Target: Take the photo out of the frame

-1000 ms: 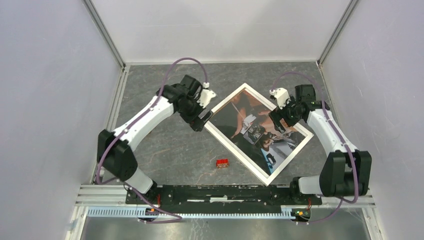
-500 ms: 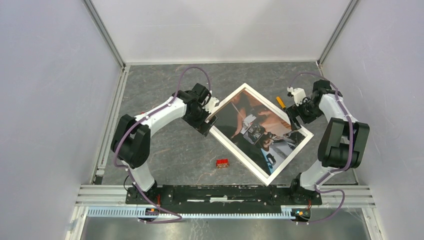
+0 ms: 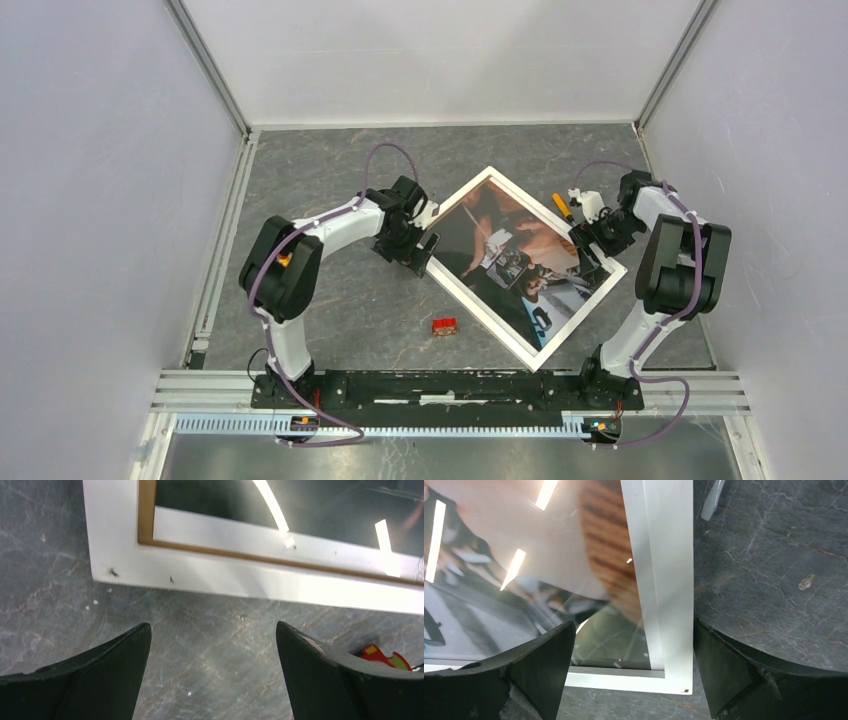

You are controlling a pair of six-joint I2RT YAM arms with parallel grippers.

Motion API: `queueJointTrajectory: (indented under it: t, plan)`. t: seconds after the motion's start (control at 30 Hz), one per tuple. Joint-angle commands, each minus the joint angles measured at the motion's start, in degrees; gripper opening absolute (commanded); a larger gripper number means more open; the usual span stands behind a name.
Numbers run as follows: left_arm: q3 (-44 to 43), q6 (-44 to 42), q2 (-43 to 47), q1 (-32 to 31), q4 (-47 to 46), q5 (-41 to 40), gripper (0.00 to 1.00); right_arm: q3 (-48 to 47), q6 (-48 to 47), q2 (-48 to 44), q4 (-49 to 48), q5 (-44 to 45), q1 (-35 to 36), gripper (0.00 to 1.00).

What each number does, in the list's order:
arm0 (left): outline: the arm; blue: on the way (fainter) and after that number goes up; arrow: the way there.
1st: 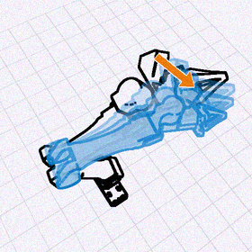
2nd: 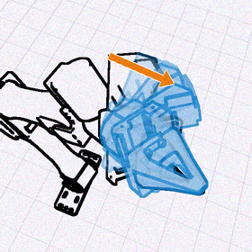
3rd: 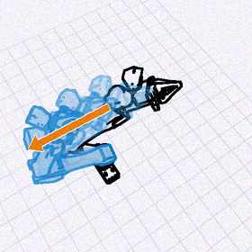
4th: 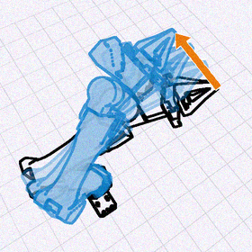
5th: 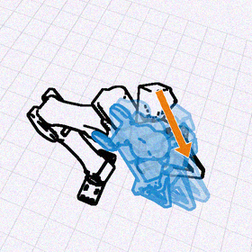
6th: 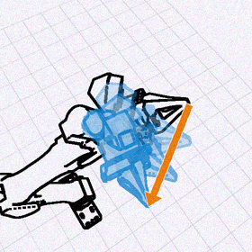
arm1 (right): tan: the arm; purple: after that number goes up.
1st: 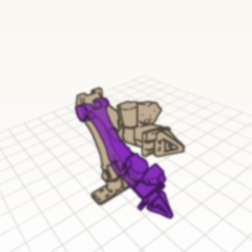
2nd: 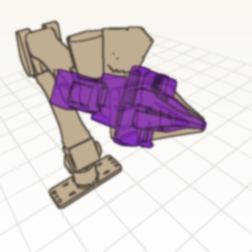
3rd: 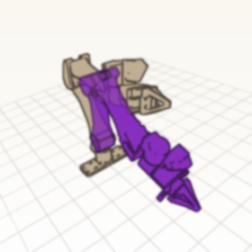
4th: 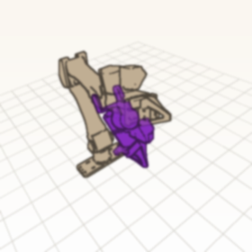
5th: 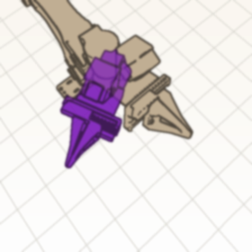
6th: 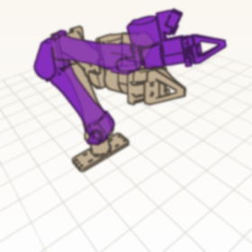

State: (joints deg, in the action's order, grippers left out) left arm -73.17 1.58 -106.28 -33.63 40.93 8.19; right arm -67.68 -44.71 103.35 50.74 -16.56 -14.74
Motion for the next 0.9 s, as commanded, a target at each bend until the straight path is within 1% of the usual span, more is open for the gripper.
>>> queueJointTrajectory:
  t: [0.0,0.1,0.23,0.57,0.7,0.87]
  plan:
    - [-4.04,3.76,-2.92,0.22,-4.08,1.08,1.00,-0.70,-1.35,1.08,5.49,-3.81,-0.24,0.91]
    - [-6.14,4.36,-4.68,0.56,-4.16,0.76,1.00,0.90,-1.44,0.50,6.37,-5.68,-0.24,0.91]
    - [-8.92,5.41,-6.99,1.67,-4.20,2.63,1.00,2.88,-1.94,-0.70,6.98,-6.81,-0.28,0.90]
    - [-15.75,4.31,-11.81,2.30,-3.06,1.35,1.00,7.76,-8.25,-3.34,11.61,-9.46,-0.10,0.89]
    - [-18.04,3.90,-13.76,2.68,-2.21,1.72,1.00,9.50,-10.45,-3.90,13.28,-10.97,0.99,0.89]
    - [-20.71,2.91,-15.48,2.66,-1.10,1.86,1.00,11.70,-13.30,-4.43,15.09,-11.83,4.00,0.89]
